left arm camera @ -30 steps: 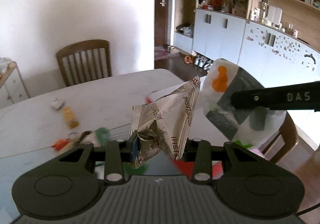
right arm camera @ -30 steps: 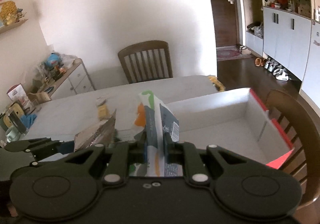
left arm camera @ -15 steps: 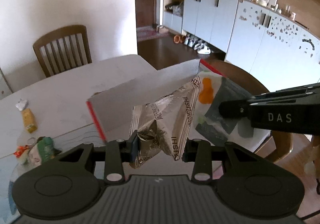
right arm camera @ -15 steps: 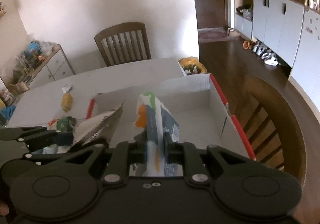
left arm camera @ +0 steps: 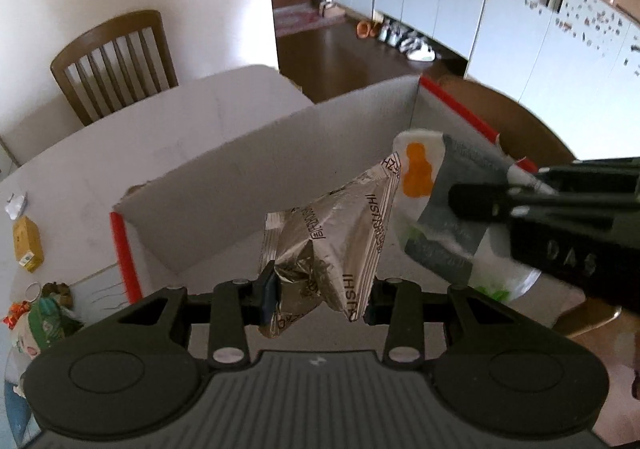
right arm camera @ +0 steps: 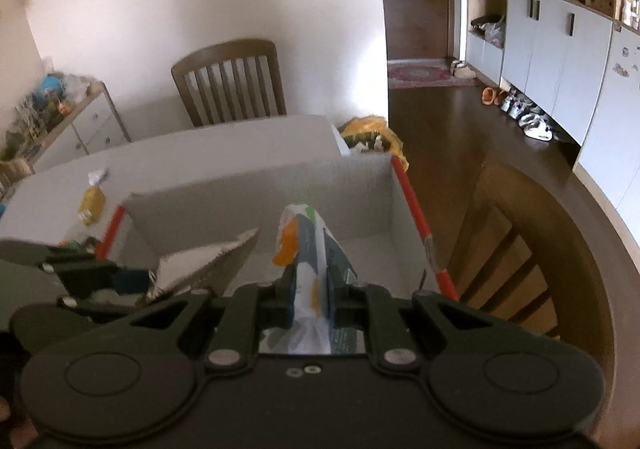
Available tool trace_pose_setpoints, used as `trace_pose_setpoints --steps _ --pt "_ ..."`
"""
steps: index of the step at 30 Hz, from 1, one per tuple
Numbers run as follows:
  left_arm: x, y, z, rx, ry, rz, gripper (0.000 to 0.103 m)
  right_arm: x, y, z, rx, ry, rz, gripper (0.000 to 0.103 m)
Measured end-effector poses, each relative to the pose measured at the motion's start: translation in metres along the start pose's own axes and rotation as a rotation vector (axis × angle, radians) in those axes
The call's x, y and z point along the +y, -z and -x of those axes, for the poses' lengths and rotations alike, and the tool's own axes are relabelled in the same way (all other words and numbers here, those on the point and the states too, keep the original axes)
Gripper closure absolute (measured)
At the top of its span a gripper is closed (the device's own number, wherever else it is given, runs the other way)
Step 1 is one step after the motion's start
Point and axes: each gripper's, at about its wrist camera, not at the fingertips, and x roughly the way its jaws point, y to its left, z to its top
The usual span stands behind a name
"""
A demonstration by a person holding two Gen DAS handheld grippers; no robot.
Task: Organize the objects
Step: 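Carry both packets into the red shoebox and open both tools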
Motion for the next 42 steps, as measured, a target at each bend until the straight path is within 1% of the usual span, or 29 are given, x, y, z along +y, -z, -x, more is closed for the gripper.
trace_pose_setpoints --steps 3,10,12,15,21,23,27,29,33,35,42 --pt "-0.004 -0.001 -0.013 0.042 -0.003 -0.023 0.065 -0.002 0.009 -0.013 0.03 0.02 0.026 0.09" --pt "-0.001 0.004 -0.041 0.161 0.011 -0.031 0.064 0.007 0.017 -0.032 0.138 0.009 0.062 0.089" --pt "0.0 0.005 -0.047 0.192 0.022 -0.032 0.063 0.009 0.019 -0.033 0.143 0.008 0.064 0.087" --pt "0.003 0.007 -0.05 0.195 0.017 -0.033 0.063 0.009 0.02 -0.034 0.148 0.005 0.066 0.085" --pt "0.009 0.01 -0.052 0.21 0.035 -0.033 0.063 0.006 0.019 -0.033 0.156 0.003 0.066 0.081" --pt "0.012 0.013 -0.05 0.207 0.043 -0.023 0.06 0.006 0.019 -0.031 0.151 0.004 0.066 0.081" --pt "0.013 0.02 -0.039 0.178 0.051 -0.02 0.051 0.003 0.019 -0.024 0.141 0.003 0.058 0.08" --pt "0.01 0.014 -0.037 0.163 0.059 -0.019 0.049 0.001 0.018 -0.02 0.137 0.0 0.052 0.08" --pt "0.014 0.018 -0.021 0.125 0.08 0.005 0.047 -0.001 0.016 -0.008 0.12 -0.016 0.05 0.077" --pt "0.012 0.011 -0.011 0.104 0.085 0.019 0.046 0.0 0.015 -0.002 0.112 -0.019 0.048 0.076" --pt "0.023 0.023 0.032 0.009 0.097 0.062 0.046 0.013 0.013 0.032 0.052 -0.053 0.069 0.074"
